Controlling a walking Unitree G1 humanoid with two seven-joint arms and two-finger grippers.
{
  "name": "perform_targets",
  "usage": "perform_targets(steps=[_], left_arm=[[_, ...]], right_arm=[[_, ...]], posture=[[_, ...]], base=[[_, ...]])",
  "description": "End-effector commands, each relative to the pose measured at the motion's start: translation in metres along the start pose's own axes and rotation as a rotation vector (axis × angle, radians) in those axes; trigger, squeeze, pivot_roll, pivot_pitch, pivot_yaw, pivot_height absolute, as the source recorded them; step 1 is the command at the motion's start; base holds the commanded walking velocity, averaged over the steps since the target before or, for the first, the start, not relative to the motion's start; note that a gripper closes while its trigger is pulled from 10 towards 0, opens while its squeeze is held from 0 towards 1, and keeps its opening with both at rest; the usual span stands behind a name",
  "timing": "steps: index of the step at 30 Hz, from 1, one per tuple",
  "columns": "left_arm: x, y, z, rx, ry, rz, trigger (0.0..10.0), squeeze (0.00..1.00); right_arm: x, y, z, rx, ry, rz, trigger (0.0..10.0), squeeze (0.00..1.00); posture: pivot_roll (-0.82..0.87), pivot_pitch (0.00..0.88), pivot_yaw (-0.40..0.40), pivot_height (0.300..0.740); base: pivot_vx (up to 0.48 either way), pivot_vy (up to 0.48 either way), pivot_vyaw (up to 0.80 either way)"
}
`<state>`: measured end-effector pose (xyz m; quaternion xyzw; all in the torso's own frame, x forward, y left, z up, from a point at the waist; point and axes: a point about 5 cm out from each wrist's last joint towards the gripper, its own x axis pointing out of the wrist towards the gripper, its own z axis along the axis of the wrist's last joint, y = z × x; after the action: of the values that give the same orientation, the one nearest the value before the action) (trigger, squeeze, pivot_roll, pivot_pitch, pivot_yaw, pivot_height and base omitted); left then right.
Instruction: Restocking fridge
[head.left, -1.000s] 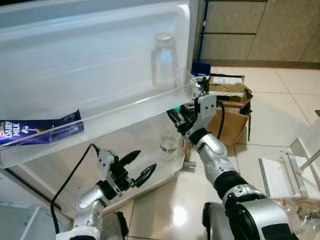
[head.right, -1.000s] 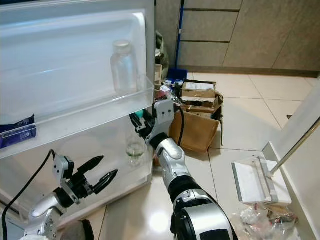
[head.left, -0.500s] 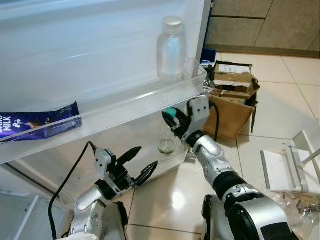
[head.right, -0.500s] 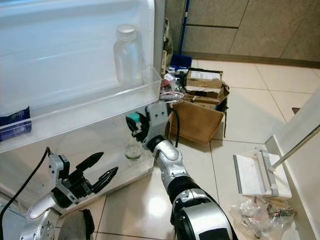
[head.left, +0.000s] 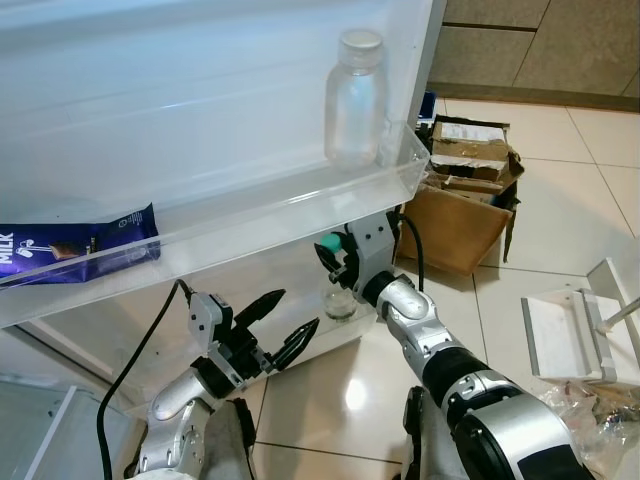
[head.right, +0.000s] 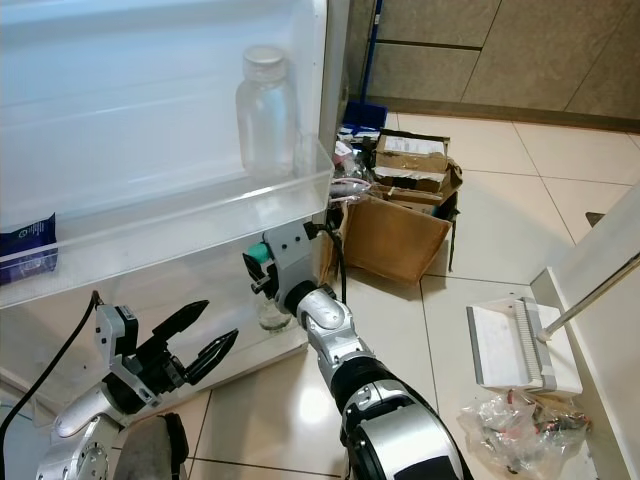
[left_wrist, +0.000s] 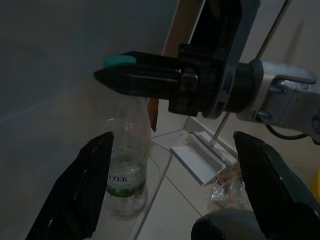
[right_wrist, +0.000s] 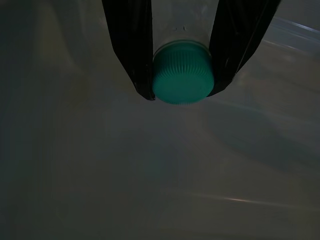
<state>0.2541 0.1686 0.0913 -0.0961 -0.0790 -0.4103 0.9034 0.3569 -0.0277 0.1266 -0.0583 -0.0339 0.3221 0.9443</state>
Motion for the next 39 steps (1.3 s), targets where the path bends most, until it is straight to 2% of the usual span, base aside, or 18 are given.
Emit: perform_targets(steps=[1, 11, 18, 21, 22, 23, 24, 27, 29, 35, 38, 39], left_arm=[[-0.003, -0.003, -0.003, -0.014, 0.014, -0.001, 10.0, 0.00], [0.001, -0.004, -0.001, -0.018, 0.015, -0.010, 10.0, 0.00], [0.002, -0.005, -0.001, -0.022, 0.018, -0.018, 10.0, 0.00], [0.004, -0.006, -0.001, -0.023, 0.018, -0.023, 10.0, 0.00], [0.004, -0.005, -0.001, -0.023, 0.019, -0.024, 10.0, 0.00], [0.005, -0.005, -0.001, -0.023, 0.019, -0.025, 10.0, 0.00], [0.006, -0.005, -0.001, -0.024, 0.018, -0.026, 10.0, 0.00], [0.006, -0.005, -0.001, -0.024, 0.018, -0.028, 10.0, 0.00], [0.008, -0.005, -0.002, -0.027, 0.018, -0.033, 10.0, 0.00], [0.012, -0.005, -0.003, -0.032, 0.018, -0.042, 10.0, 0.00], [0.014, -0.005, -0.004, -0.034, 0.017, -0.048, 10.0, 0.00], [0.015, -0.005, -0.004, -0.035, 0.017, -0.051, 10.0, 0.00]], right_arm=[[-0.005, 0.033, -0.028, 0.059, 0.113, 0.052, 10.0, 0.00], [-0.015, 0.030, -0.046, -0.011, 0.209, 0.016, 10.0, 0.00], [-0.018, 0.036, -0.052, -0.004, 0.223, 0.028, 10.0, 0.00], [-0.019, 0.035, -0.052, 0.027, 0.215, 0.023, 10.0, 0.00], [-0.018, 0.034, -0.051, 0.027, 0.210, 0.021, 10.0, 0.36], [-0.018, 0.033, -0.050, 0.024, 0.206, 0.019, 10.0, 0.36], [-0.018, 0.031, -0.048, 0.034, 0.193, 0.017, 10.0, 0.88], [-0.017, 0.030, -0.047, 0.037, 0.185, 0.013, 10.0, 0.87], [-0.017, 0.026, -0.045, 0.049, 0.169, 0.008, 10.0, 0.77], [-0.019, 0.023, -0.044, 0.064, 0.154, 0.010, 10.0, 0.74], [-0.020, 0.021, -0.043, 0.071, 0.137, 0.016, 10.0, 0.69], [-0.021, 0.020, -0.043, 0.074, 0.130, 0.019, 10.0, 0.63]], posture=[[0.12, 0.217, -0.068, 0.426], [0.12, 0.213, -0.066, 0.426], [0.12, 0.210, -0.059, 0.426], [0.11, 0.205, -0.059, 0.426], [0.11, 0.204, -0.058, 0.426], [0.11, 0.204, -0.058, 0.426], [0.11, 0.198, -0.057, 0.426], [0.10, 0.196, -0.057, 0.426], [0.10, 0.189, -0.056, 0.426], [0.08, 0.178, -0.054, 0.426], [0.08, 0.172, -0.055, 0.426], [0.08, 0.169, -0.054, 0.426]], base=[[0.000, 0.000, 0.00], [0.000, 0.000, 0.00], [0.000, 0.000, 0.00], [0.000, 0.000, 0.00], [0.000, 0.000, 0.00], [0.000, 0.000, 0.00], [0.000, 0.000, 0.00], [0.000, 0.000, 0.00], [0.000, 0.000, 0.00], [0.000, 0.000, 0.00], [0.000, 0.000, 0.00], [0.000, 0.000, 0.00]])
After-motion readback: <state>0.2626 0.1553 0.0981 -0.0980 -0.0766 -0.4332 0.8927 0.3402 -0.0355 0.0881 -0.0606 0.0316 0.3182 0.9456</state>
